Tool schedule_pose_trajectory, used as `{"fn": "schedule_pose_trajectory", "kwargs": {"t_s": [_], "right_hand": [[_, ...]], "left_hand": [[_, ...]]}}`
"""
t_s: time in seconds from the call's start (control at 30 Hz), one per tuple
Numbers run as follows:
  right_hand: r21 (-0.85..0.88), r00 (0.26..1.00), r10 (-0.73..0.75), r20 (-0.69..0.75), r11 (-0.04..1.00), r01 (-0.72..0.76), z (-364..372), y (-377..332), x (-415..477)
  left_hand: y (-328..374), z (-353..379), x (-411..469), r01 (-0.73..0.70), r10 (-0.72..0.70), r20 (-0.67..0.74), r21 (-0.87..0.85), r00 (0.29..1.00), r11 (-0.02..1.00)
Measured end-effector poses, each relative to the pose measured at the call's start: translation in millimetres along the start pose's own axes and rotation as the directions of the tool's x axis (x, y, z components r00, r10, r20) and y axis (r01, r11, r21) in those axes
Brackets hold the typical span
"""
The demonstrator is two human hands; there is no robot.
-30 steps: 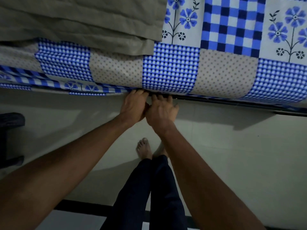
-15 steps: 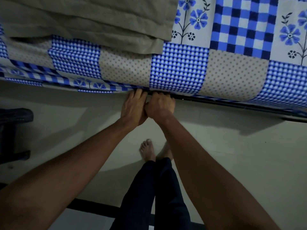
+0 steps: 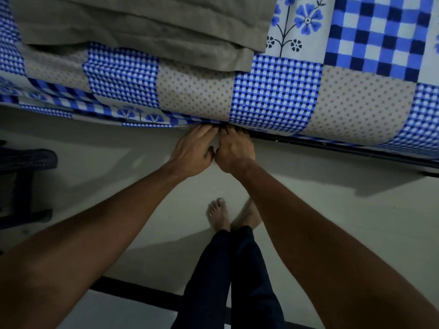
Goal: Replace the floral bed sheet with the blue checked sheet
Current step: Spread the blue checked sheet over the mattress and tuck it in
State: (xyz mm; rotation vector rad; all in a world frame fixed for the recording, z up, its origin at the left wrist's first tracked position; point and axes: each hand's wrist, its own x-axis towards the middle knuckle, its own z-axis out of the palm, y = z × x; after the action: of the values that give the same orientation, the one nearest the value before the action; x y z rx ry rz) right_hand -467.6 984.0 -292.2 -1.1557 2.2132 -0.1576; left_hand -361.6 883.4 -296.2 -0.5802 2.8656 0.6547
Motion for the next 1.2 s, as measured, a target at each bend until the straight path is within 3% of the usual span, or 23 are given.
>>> {"fn": "schedule_pose_trajectory", "kwargs": {"t_s": [0.13,0.2,0.33,0.47,0.57,0.67,0.77,0.87,0.97,1.1,1.2], "right_hand": [[0.082,0.999,-0.022,0.037,0.996,0.019,-9.8,5.2,-3.9],[0.138,1.000,-0.006,-0.025,0.990,0.010,-8.6,-0.3,-7.3],[0.159,0.986,-0.059,-0.157,0.984,0.084,3.3,-11.8,-7.6],[0.113,0.989,-0.030,-0.148,0.992,0.047,-7.2,-13.7,7.3],[0.087,0.997,-0.016,-0.069,0.996,0.022,-15.3,-21.9,9.9],[0.126,0.998,0.045,0.031,0.991,-0.049,-24.0,-25.4,16.0],[0.117,0.995,0.047,0.089,0.992,-0.057,-25.4,-30.9,11.5],[0.042,1.000,0.017,0.014,0.999,-0.018,-17.2,-42.8,2.7],[0.043,0.999,0.009,-0.040,0.999,-0.007,-17.0,-45.7,1.3],[0.038,0.997,-0.026,-0.078,0.999,0.029,-16.6,-54.4,4.1],[0.046,0.995,-0.096,-0.029,0.994,0.097,-3.2,-68.5,10.1]], "left_hand": [[14.5,1.3,-1.0,0.142,-0.140,-0.032,0.086,0.990,0.986],[13.7,7.8,1.2,0.181,-0.182,-0.008,0.101,0.983,0.978],[-9.3,9.2,5.5,0.045,-0.055,0.075,0.123,0.996,0.991],[-37.8,-9.7,6.4,0.019,-0.011,0.114,-0.071,0.993,0.997],[-36.2,-14.0,-4.2,-0.001,0.003,0.033,-0.063,0.999,0.998],[-29.1,-13.7,-22.4,0.085,-0.085,-0.045,0.005,0.995,0.996],[-36.1,-15.9,-21.8,0.160,-0.161,0.005,0.079,0.987,0.984],[-40.0,-16.9,-8.2,0.163,-0.170,0.054,0.105,0.984,0.981],[-54.4,-22.0,2.2,0.236,-0.236,0.121,0.012,0.964,0.972],[-92.2,-28.3,0.8,0.075,-0.050,0.262,-0.089,0.964,0.993],[-93.8,-27.9,-3.8,0.039,-0.014,0.194,-0.125,0.981,0.991]]}}
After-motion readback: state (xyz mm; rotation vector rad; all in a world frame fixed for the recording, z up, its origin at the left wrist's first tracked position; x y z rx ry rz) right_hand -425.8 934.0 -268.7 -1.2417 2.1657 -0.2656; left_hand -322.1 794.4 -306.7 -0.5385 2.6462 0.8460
